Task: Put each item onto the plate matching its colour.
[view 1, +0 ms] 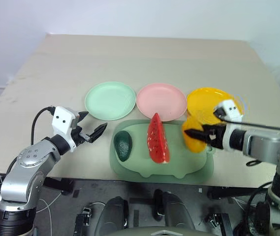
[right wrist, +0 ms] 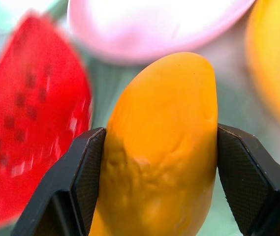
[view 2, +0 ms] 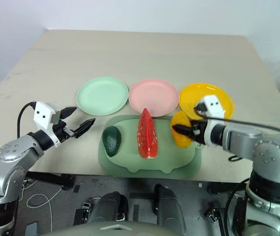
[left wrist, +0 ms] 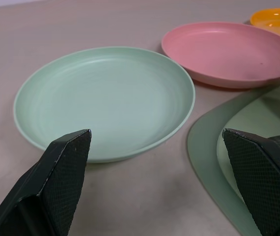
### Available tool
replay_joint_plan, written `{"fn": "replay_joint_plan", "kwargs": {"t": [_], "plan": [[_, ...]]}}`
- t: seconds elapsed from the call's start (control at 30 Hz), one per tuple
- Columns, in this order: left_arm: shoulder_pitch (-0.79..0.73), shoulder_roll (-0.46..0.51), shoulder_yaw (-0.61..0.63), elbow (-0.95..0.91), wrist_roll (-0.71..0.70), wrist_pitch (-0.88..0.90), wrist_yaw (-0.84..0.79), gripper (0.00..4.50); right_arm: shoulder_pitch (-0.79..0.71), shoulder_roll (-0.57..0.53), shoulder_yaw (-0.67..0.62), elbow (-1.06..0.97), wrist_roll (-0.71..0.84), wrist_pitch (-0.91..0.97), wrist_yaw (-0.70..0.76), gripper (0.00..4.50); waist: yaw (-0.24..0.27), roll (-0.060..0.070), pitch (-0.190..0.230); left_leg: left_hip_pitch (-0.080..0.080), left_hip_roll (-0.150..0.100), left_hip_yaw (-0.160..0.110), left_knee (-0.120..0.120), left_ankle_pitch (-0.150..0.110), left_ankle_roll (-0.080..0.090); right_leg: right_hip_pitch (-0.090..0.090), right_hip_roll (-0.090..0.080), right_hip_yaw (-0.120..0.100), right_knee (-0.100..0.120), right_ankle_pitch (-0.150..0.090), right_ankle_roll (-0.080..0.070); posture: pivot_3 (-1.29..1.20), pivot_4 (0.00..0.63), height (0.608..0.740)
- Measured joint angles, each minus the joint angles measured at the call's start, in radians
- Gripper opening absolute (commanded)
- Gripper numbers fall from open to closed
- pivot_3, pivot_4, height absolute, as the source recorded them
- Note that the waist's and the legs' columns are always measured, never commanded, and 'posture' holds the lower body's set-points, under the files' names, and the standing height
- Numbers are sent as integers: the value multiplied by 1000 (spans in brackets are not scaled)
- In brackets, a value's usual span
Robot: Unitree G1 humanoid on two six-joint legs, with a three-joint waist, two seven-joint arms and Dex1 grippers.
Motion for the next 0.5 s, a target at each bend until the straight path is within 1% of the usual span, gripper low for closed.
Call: {"fn": "replay_joint_plan", "kwargs": {"t": [0.1,0.13,0.2,0.27,0.33,0.4,0.43,0.47,0.5], "plan": [[-4,0,0,2,1,-2,-2,4500,-91,-66,22,93,-84,-106,9,3060,0,0,0,0,0,0,0,0,0,0,0,0,0,0,0,0,150,740],[-9,0,0,5,1,-1,-2,4500,-112,-114,93,146,-148,-183,18,3060,0,0,0,0,-1,0,0,0,0,0,0,0,-1,0,0,0,150,740],[-24,0,-1,8,4,-2,-3,4500,-131,-162,200,245,-268,-308,29,3060,1,-1,0,0,-2,0,0,0,0,1,0,0,-1,0,0,0,150,740],[-34,0,-2,11,6,-4,-4,4500,-132,-182,305,353,-378,-428,56,3060,0,-1,0,0,-2,0,0,0,0,1,0,0,-1,0,0,0,150,740],[-40,0,-6,11,7,-4,-5,4500,-133,-181,387,439,-455,-527,92,3060,-1,0,0,0,-2,1,-1,0,0,0,0,0,-1,0,0,0,150,740],[-41,0,-8,11,7,-4,-5,4500,-143,-170,421,512,-502,-599,124,3787,-4,0,0,0,-2,1,-1,0,0,0,0,0,-1,0,1,0,150,740],[-41,0,-8,11,7,-4,-4,4500,-155,-168,428,540,-520,-626,134,4031,-4,0,0,0,-2,1,-1,0,0,0,0,0,-1,0,1,0,150,740],[-40,0,-8,11,7,-4,-4,4500,-163,-168,429,555,-534,-640,141,4387,-4,0,0,0,-1,1,-1,0,0,0,0,0,0,0,1,0,150,740],[-36,0,-7,10,7,-4,-3,4500,-168,-168,428,563,-543,-649,147,4475,-3,0,0,0,-1,1,-1,0,0,0,0,0,0,0,1,0,150,740]]}}
